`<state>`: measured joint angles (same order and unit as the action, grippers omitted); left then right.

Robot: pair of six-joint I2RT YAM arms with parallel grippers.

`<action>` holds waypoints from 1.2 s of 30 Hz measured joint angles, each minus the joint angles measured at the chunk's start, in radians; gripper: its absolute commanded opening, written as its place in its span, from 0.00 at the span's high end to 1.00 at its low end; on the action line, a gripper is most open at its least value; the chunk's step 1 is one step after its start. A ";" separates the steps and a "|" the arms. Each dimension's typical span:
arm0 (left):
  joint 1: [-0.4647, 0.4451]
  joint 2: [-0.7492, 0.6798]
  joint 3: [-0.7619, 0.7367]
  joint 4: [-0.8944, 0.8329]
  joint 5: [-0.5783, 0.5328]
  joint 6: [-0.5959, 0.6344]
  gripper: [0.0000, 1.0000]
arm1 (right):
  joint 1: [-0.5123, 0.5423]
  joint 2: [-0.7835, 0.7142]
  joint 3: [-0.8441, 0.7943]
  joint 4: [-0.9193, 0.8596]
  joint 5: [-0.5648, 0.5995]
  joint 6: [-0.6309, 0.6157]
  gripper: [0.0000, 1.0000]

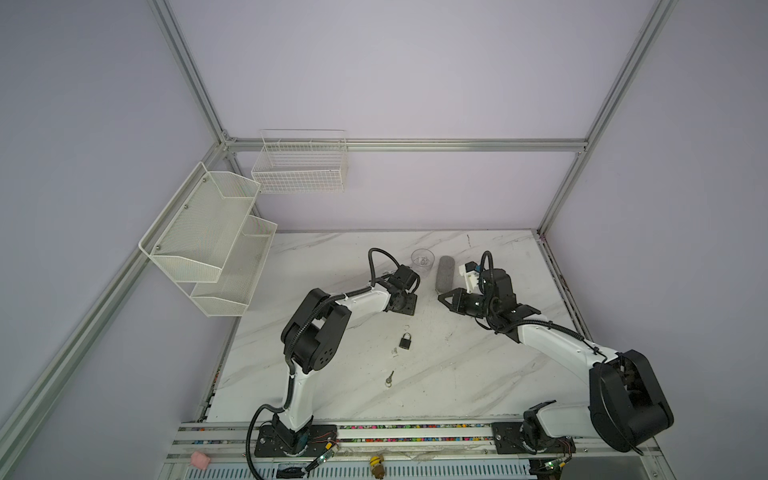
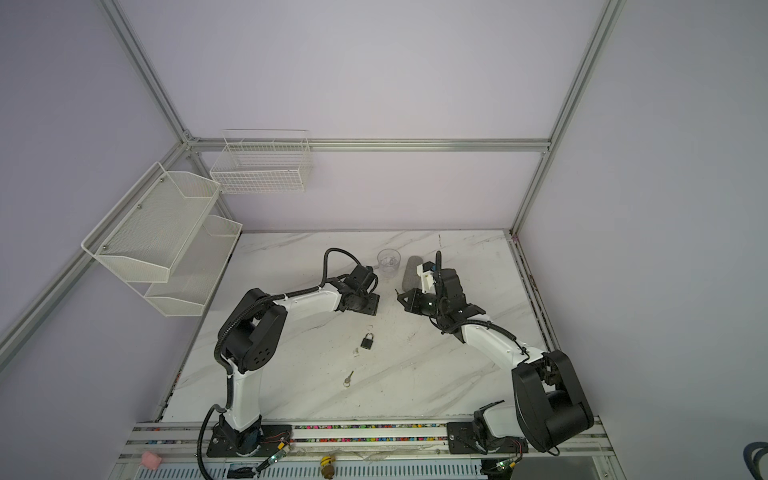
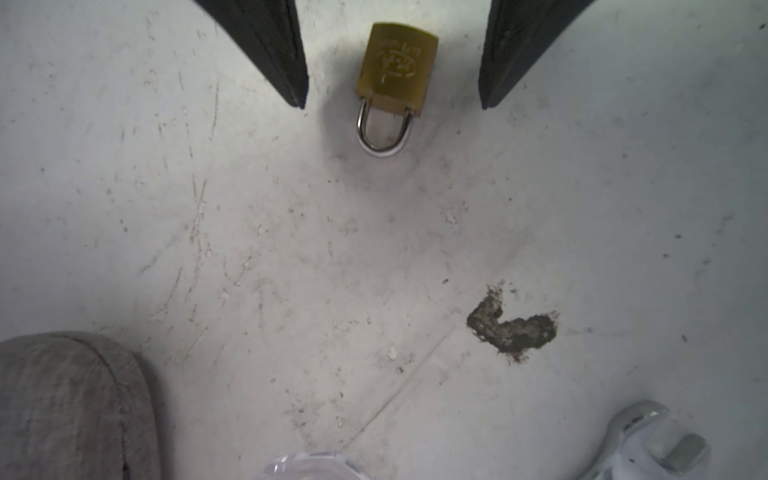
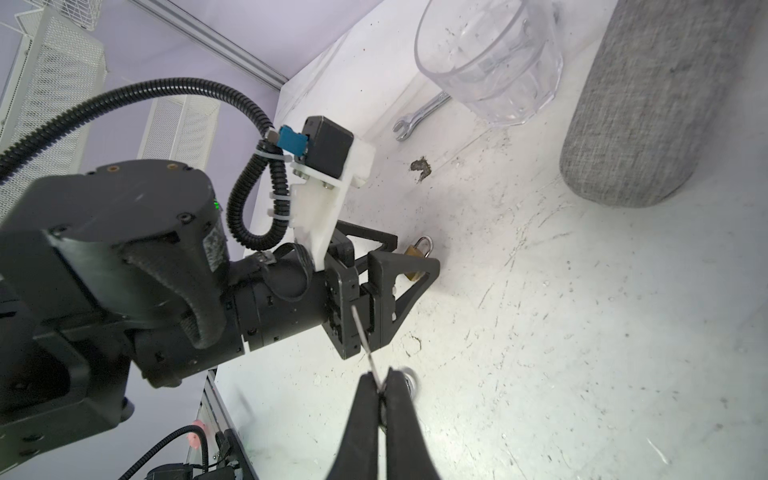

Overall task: Unlock with the key
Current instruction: 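Lower the left gripper and close it on the brass padlock body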

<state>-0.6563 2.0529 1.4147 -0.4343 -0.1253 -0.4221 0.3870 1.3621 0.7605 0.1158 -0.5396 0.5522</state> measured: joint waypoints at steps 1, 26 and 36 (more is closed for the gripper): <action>-0.002 0.006 0.007 -0.002 -0.011 0.000 0.37 | 0.000 0.000 0.000 0.000 0.000 0.000 1.00; -0.092 0.070 0.105 -0.109 -0.156 -0.079 0.55 | 0.000 0.034 0.000 0.007 -0.004 -0.002 1.00; -0.103 0.095 0.151 -0.176 -0.201 -0.163 0.59 | 0.000 0.034 0.000 0.008 -0.004 -0.002 1.00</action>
<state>-0.7597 2.1475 1.5658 -0.6102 -0.3267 -0.5850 0.3866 1.3956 0.7605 0.1234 -0.5434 0.5507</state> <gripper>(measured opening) 0.418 0.067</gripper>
